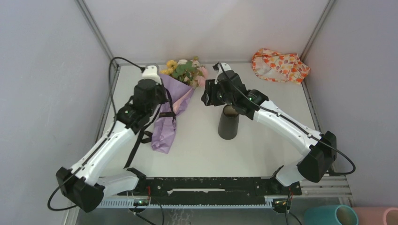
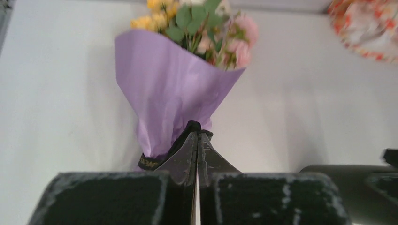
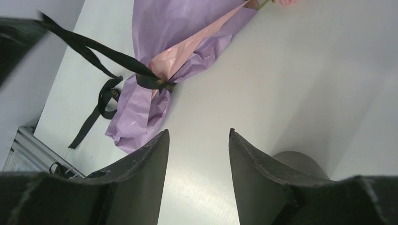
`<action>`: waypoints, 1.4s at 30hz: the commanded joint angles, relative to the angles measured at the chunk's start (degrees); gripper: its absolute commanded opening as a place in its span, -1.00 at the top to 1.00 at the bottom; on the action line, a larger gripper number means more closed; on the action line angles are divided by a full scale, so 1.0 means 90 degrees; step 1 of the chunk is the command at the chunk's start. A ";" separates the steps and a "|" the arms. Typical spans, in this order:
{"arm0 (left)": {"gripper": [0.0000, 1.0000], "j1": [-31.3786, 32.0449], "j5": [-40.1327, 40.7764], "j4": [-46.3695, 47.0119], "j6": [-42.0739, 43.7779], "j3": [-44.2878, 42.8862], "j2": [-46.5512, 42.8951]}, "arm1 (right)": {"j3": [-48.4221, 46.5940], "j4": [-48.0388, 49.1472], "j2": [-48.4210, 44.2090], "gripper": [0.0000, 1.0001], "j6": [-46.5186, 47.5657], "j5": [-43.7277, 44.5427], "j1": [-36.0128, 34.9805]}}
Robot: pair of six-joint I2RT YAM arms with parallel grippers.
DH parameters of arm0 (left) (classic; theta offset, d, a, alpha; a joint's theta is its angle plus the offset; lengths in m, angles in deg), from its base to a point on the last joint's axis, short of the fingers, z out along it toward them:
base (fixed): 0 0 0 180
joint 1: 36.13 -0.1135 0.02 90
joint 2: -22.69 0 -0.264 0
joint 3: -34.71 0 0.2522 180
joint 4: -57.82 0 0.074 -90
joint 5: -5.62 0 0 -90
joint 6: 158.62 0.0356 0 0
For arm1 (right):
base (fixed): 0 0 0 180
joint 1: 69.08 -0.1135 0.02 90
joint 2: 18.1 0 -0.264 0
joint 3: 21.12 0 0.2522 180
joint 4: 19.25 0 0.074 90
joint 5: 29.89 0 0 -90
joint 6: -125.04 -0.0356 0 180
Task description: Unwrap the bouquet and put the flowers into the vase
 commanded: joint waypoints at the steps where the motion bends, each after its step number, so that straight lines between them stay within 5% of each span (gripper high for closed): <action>1: 0.97 -0.0192 0.0083 -0.0247 -0.0194 -0.0651 -0.0582 | 0.0020 0.0349 -0.0076 -0.17 -0.0080 -0.0081 -0.0101; 6: 0.96 -0.0267 0.0349 -0.0641 -0.0212 -0.1264 -0.0817 | 0.0020 0.0360 -0.0004 -0.17 -0.0084 -0.0099 -0.0158; 13: 0.87 -0.0659 0.2293 -0.1929 -0.0718 -0.2137 -0.1226 | 0.0019 0.0422 0.0076 -0.17 -0.0077 -0.0176 -0.0242; 21: 0.51 -0.2201 0.2902 -0.3229 -0.1989 -0.1911 -0.1630 | -0.0052 0.0555 0.0348 -0.18 -0.0159 -0.0696 -0.0261; 29: 0.46 -0.3663 0.1557 -0.3143 -0.2063 -0.1394 -0.1654 | -0.0460 0.0447 0.0924 -0.18 -0.0229 -0.1335 -0.0350; 39: 0.03 -0.3538 -0.2538 -0.0821 -0.1911 0.0716 -0.1443 | -0.0665 0.0120 0.1709 -0.20 -0.0170 -0.1965 -0.0671; 42: 0.02 -0.3125 -0.2768 -0.0396 -0.2039 0.1216 -0.1197 | -0.0635 0.0111 0.1969 -0.20 -0.0207 -0.2125 -0.0896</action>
